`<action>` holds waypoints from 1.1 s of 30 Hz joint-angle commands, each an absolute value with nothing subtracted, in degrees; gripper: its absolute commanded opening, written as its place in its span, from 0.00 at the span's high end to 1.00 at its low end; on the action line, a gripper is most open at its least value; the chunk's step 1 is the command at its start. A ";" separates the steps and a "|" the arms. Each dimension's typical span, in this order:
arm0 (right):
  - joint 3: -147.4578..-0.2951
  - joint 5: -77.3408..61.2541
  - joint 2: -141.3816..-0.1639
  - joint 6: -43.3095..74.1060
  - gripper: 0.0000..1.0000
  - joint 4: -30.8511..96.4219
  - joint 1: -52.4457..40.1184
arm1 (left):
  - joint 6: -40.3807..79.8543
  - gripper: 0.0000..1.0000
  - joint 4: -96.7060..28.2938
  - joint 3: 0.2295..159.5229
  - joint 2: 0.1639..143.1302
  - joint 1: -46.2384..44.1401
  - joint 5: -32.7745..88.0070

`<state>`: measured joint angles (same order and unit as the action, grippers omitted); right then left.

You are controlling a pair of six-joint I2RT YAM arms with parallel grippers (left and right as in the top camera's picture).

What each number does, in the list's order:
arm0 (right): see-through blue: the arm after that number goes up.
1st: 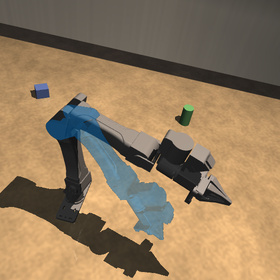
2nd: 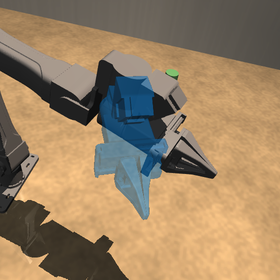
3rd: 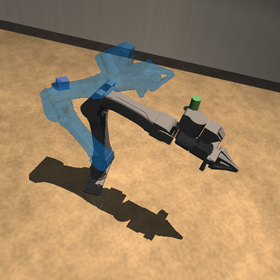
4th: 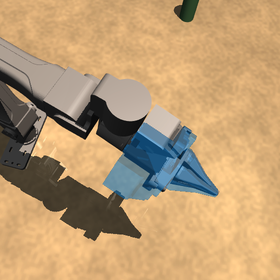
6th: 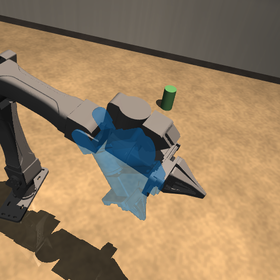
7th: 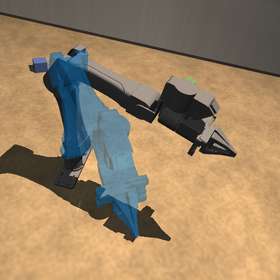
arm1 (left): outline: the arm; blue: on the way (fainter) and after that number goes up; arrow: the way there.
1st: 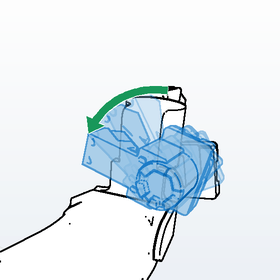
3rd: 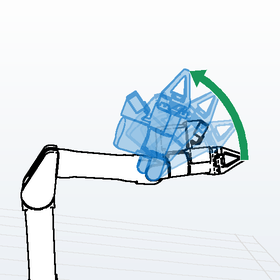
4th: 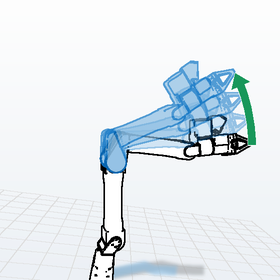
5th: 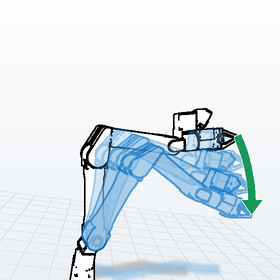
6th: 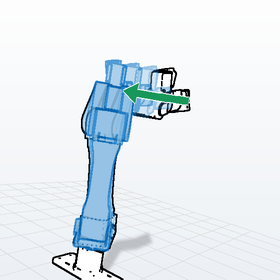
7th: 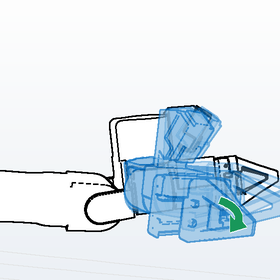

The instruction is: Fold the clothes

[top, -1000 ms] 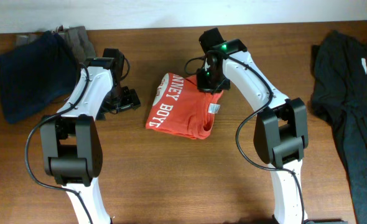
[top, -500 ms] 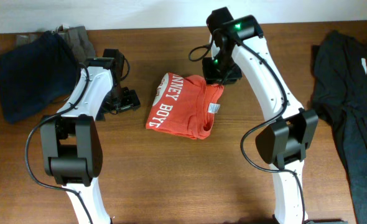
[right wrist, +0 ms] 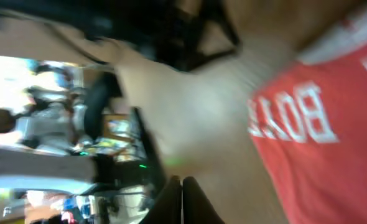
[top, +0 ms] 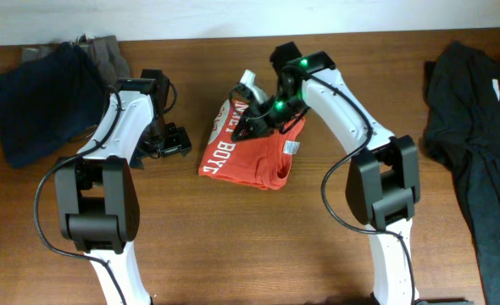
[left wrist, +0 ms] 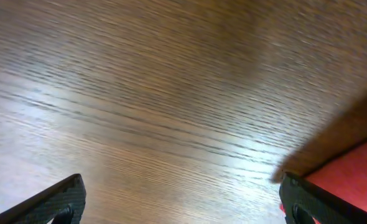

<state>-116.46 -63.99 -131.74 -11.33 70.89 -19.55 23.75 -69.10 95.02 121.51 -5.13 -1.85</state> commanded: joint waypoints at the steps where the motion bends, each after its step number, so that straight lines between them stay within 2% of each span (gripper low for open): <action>1: -112.75 -75.35 -131.61 -15.20 0.85 69.54 -18.81 | 21.80 0.01 -68.42 94.63 121.16 -5.19 1.78; 5: -105.06 -75.24 -131.76 -13.47 0.85 62.89 -19.49 | 21.82 0.01 -67.44 94.65 121.16 -5.17 1.76; 12: -91.74 -72.84 -132.03 4.40 0.85 38.61 -19.66 | 21.80 0.01 -67.48 94.63 121.16 -5.19 1.78; 16: -84.66 -71.13 -132.60 11.22 0.83 30.79 -19.99 | 21.80 0.01 -67.26 94.63 121.16 -5.19 1.76; 21: -80.36 -69.63 -132.60 12.62 0.81 29.80 -20.34 | 21.80 0.01 -66.89 94.63 121.16 -5.19 1.76; 29: -84.42 -75.88 -125.80 14.28 0.80 30.20 -20.16 | 21.80 0.01 -66.85 94.63 121.16 -5.19 1.76; 33: -90.21 -74.74 -120.27 14.85 0.64 29.54 -20.18 | 21.80 0.01 -66.78 94.63 121.16 -5.19 1.76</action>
<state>-84.31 -73.25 -127.13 13.89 30.41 -19.66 22.72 -66.81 94.96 121.51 -5.13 1.15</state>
